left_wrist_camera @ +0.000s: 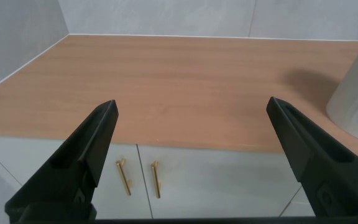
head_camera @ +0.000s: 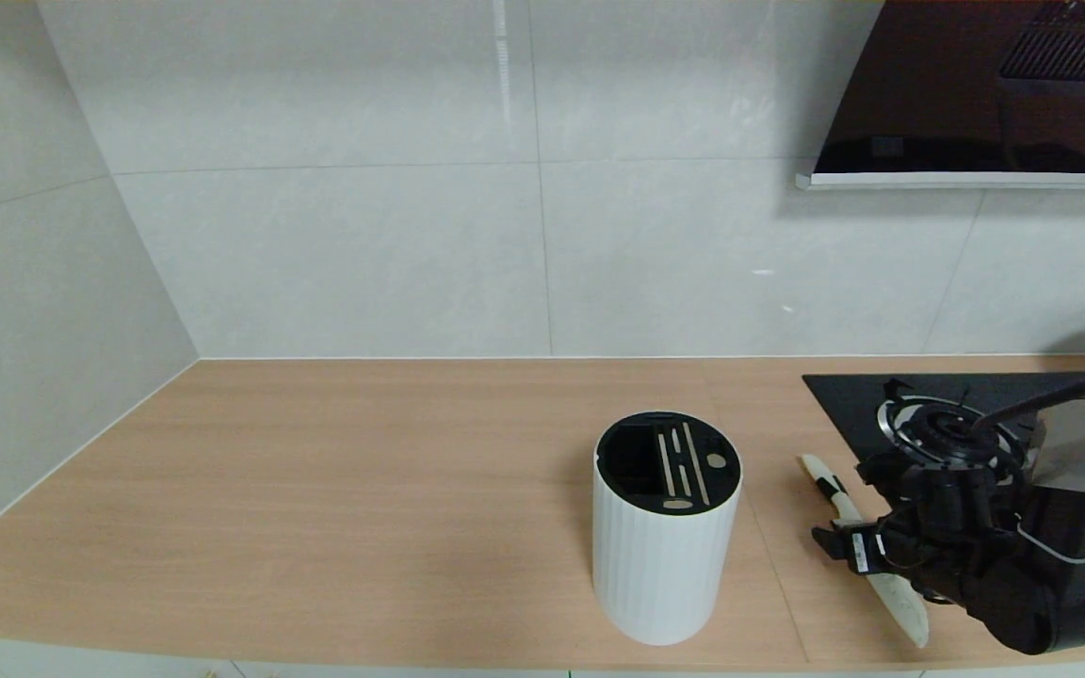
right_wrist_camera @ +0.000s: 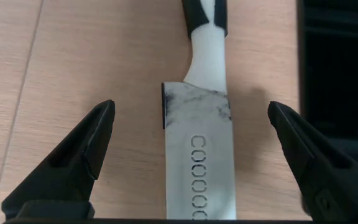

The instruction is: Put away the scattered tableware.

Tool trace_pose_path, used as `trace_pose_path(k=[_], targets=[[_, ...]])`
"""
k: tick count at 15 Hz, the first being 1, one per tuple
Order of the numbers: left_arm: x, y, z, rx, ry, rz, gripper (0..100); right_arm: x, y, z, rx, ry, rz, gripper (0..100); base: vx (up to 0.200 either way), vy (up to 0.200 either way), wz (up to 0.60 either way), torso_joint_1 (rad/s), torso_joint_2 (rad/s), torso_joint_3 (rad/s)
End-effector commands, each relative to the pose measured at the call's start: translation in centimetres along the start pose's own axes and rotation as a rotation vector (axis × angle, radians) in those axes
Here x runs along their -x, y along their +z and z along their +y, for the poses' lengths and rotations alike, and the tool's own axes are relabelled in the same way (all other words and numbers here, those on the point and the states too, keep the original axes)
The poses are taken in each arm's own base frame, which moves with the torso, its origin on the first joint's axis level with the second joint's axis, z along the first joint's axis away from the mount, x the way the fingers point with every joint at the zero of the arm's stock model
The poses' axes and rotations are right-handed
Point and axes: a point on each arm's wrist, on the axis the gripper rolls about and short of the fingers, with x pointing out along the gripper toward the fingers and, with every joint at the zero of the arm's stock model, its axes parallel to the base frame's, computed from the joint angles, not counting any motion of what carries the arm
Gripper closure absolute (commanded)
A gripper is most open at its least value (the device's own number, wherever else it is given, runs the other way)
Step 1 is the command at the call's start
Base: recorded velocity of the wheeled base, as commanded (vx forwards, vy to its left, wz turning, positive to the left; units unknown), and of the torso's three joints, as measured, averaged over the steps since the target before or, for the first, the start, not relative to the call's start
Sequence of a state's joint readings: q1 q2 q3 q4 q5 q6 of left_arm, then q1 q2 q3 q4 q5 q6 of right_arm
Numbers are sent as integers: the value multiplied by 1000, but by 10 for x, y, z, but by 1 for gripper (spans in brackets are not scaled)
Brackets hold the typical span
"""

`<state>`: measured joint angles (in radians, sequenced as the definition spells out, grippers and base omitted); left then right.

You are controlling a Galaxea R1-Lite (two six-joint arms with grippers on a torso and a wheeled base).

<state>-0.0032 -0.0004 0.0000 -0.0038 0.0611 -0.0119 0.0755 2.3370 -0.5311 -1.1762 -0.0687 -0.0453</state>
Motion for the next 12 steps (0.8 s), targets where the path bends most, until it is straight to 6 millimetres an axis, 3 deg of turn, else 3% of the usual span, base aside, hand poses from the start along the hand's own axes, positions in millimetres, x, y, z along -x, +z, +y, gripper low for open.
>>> trace_pose_path(k=[1, 8, 9, 12], targets=[[0, 0, 0, 0, 0, 0, 0, -2, -2, 0, 0, -2, 7, 0, 0, 0, 0, 0, 0, 0], [0, 0, 0, 0, 2, 0, 0, -7, -2, -8, -14, -20, 6, 0, 0, 0, 0, 0, 0, 0], [0, 0, 0, 0, 0, 0, 0, -7, -3, -8, -14, -18, 9, 100, 0, 0, 0, 0, 0, 0], [0, 0, 0, 0, 0, 0, 0, -10, -9, -7, -11, -17, 27, 100, 0, 0, 0, 0, 0, 0]])
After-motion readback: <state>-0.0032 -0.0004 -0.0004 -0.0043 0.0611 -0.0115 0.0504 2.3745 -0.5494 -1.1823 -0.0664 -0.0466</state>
